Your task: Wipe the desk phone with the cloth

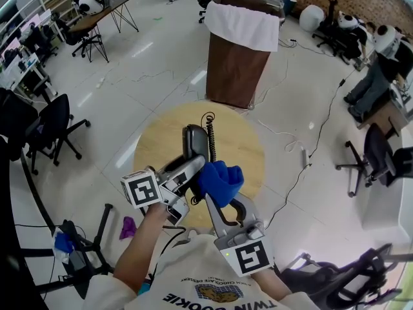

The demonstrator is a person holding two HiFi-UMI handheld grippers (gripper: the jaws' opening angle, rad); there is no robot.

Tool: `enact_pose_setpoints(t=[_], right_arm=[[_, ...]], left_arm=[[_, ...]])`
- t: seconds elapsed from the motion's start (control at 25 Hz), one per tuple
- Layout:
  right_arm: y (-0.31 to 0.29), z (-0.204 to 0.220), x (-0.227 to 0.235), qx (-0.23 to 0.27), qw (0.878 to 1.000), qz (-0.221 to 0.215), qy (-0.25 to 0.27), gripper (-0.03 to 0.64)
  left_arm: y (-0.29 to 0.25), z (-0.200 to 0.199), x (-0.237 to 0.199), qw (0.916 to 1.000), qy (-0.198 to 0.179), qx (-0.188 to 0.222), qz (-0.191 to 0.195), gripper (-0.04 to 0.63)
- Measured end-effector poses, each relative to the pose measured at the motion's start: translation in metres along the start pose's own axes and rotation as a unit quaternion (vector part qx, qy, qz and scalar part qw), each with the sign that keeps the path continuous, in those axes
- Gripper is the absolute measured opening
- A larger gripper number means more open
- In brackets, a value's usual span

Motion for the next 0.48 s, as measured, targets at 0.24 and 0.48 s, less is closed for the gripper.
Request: enact_pose_setpoints(t=[0.24,0.48], right_arm=[[0.005,0.003,-0.004,-0.004,1.0,-0.001,-0.006,0.062],[0.019,-0.003,0.009,0.014,0.999,0.049,-0.007,0.062]], left_arm=[[-0.002,-0.003,-0.001,1.0,0.005,0.008,0.003,0.256],[0.0,-0.013,-0.002,0.9997,0.017,0.018,0.007,0.255]])
Point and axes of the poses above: the fingertips, and each gripper's own axes: y backward along the fingers, x to its right, z out of its underside, the point moved 10 cm from there along y, backward along the fingers, and after that the axes turned 15 degrees about x, right-handed, at the moved point
